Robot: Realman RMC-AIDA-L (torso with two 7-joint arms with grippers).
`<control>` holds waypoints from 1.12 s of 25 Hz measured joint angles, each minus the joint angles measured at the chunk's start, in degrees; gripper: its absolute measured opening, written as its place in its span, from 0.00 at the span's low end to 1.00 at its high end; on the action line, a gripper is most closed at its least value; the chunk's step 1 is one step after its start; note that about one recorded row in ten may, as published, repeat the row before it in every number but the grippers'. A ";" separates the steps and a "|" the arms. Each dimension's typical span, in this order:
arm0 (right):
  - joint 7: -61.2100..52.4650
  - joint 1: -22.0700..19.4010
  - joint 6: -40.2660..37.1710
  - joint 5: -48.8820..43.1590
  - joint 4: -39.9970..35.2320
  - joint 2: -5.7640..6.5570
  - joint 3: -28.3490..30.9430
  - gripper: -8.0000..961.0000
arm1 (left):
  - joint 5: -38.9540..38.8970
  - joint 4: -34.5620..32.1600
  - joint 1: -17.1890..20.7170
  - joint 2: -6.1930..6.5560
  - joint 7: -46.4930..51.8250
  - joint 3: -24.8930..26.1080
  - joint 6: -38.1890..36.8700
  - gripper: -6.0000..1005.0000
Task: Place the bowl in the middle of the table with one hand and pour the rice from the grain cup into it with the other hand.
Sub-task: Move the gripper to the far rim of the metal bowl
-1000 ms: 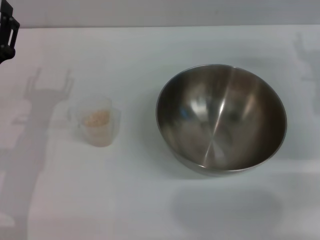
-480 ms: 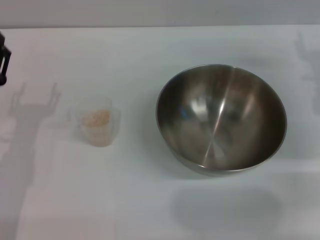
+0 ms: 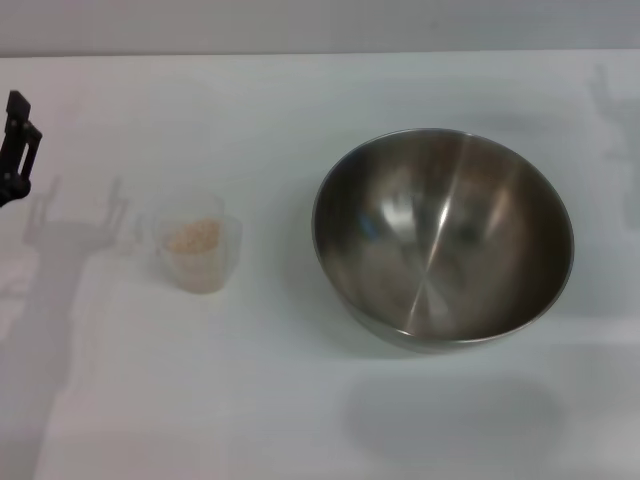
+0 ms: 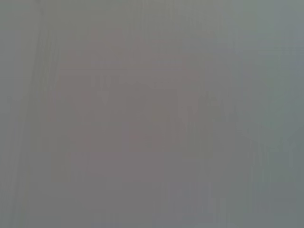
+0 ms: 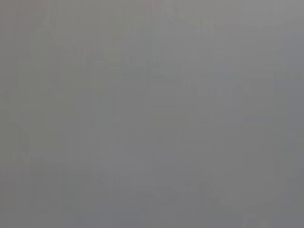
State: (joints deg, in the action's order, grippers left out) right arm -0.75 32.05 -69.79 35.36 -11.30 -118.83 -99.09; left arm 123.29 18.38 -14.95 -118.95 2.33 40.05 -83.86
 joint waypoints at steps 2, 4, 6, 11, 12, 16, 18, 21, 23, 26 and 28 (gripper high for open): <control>0.87 -0.54 0.62 -0.02 -2.58 0.32 1.29 0.77 | -0.03 0.02 -1.19 0.05 -0.01 0.54 -0.03 0.75; 1.60 -1.05 4.51 -0.23 -5.76 0.79 1.28 0.77 | -0.03 -0.02 -2.05 0.09 -0.18 0.79 -0.05 0.75; 2.01 -1.37 7.30 -0.26 -7.61 0.97 1.28 0.77 | -0.04 -0.08 -2.36 0.09 -0.19 0.95 -0.05 0.75; 3.55 -8.72 31.77 -6.98 -29.56 1.22 3.26 0.77 | -0.05 -0.47 -3.71 0.07 -0.19 1.35 0.13 0.75; 3.52 -10.84 36.47 -9.82 -34.72 0.70 4.41 0.77 | -0.08 -0.62 -3.93 0.09 -0.19 1.40 0.29 0.75; 3.22 -15.99 50.64 -15.20 -48.61 -0.41 6.21 0.77 | -0.07 -0.69 -3.98 0.15 -0.19 1.70 0.37 0.75; 3.06 -18.75 65.82 -15.66 -59.53 -0.56 6.06 0.77 | -0.08 -1.09 -3.99 0.20 -0.18 2.69 0.43 0.75; 2.92 -19.10 76.76 -15.32 -65.53 -0.56 6.57 0.77 | -0.08 -1.09 -3.99 0.20 -0.18 2.69 0.43 0.74; 2.92 -18.97 90.22 -14.72 -72.33 -0.47 7.61 0.77 | -0.07 -1.20 -4.01 0.20 -0.18 3.08 0.44 0.74; 3.81 -18.12 106.34 -14.02 -80.42 -0.28 9.20 0.77 | -0.08 -1.18 -4.14 0.19 0.17 5.19 1.10 0.74; 4.50 -16.74 116.95 -13.68 -85.03 -0.20 11.24 0.77 | -0.11 -0.99 -4.32 0.17 0.39 6.23 1.86 0.74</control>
State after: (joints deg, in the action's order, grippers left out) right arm 3.75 15.31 47.16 21.68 -96.33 -119.03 -87.85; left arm 123.18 17.39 -19.26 -118.78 2.72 46.28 -82.01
